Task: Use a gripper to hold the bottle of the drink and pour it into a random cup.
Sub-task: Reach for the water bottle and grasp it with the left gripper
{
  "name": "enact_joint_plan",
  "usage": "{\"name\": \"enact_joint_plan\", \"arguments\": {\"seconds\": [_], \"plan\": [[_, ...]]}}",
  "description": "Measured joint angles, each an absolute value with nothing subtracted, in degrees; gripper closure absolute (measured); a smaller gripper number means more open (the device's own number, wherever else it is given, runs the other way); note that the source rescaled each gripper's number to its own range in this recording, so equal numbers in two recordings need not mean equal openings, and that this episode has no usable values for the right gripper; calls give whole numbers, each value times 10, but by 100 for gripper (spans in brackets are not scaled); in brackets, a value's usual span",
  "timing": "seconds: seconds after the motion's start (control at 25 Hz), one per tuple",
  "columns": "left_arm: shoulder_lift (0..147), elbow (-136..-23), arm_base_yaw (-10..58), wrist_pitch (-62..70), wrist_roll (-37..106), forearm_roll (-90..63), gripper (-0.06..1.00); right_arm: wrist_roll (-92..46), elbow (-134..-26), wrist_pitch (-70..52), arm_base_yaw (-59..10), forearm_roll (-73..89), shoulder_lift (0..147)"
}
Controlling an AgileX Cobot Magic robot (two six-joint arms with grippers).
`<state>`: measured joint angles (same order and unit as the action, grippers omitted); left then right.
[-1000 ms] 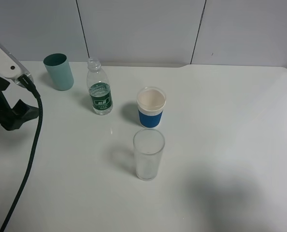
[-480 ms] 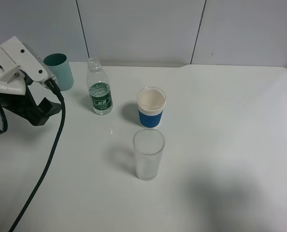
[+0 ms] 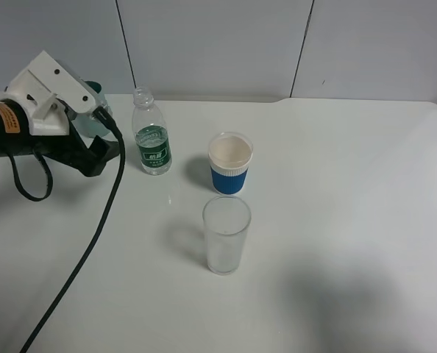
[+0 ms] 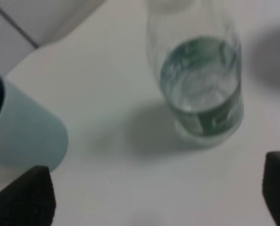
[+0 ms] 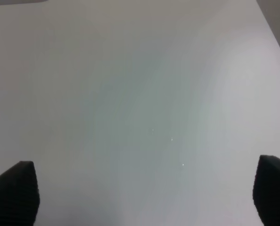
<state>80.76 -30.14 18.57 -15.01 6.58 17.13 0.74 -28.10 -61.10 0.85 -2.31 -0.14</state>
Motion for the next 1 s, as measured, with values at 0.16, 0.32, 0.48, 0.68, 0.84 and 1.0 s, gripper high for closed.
{"name": "enact_joint_plan", "arguments": {"seconds": [0.16,0.32,0.48,0.68,0.84,1.0], "plan": [[848,-301,186,-210,25,206,17,7,-281,-611,8,-23,-1],[894,-302,186,-255,18,211,17,7,-281,-611,8,-23,-1],[935,-302,186,-302,17,214,17,7,-281,-611,8,-23,-1],[978,-302,186,-368,17,215,17,7,-281,-611,8,-23,-1],[1011,-302,186,-428,17,214,17,7,-281,-611,8,-23,-1],[1042,-309,186,-459,17,211,17,7,-281,-611,8,-23,-1]]}}
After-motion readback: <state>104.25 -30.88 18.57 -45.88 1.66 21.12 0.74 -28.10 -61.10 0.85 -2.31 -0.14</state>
